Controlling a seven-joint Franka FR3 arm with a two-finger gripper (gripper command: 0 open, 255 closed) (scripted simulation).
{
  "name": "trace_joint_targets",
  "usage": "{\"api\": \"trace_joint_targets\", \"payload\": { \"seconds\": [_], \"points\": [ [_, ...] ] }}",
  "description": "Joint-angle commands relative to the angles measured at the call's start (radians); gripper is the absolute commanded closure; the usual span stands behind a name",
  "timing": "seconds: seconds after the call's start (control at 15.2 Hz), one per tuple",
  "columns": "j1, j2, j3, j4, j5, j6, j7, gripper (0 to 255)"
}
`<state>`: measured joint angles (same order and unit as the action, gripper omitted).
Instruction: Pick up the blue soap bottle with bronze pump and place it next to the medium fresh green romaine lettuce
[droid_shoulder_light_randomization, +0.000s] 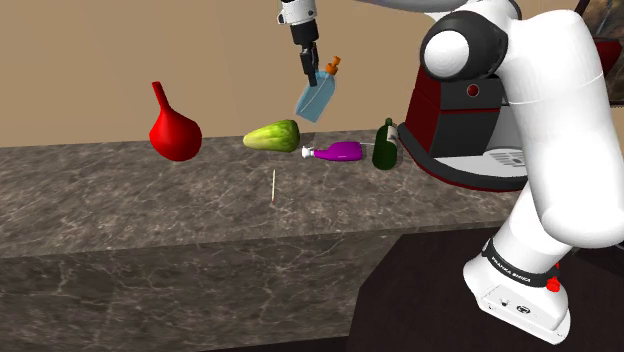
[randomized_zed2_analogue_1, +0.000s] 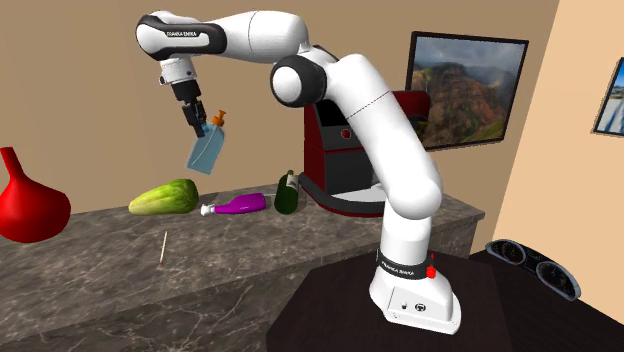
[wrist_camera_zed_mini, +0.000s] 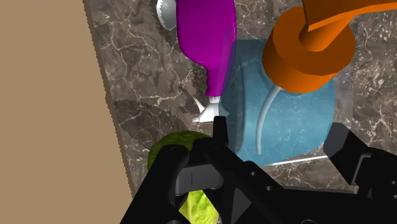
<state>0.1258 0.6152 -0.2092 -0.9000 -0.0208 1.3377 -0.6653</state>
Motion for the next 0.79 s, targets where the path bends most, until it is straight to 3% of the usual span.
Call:
{"api": "trace_joint_targets", "payload": {
  "seconds": [0.0, 0.73],
  "points": [
    [0.007, -0.017, 0.001, -0.057, -0.002, 0.041, 0.006, 255],
    [0.023, -0.062, 0.002, -0.28, -0.008, 0.218, 0.023, 255]
  ]
}}
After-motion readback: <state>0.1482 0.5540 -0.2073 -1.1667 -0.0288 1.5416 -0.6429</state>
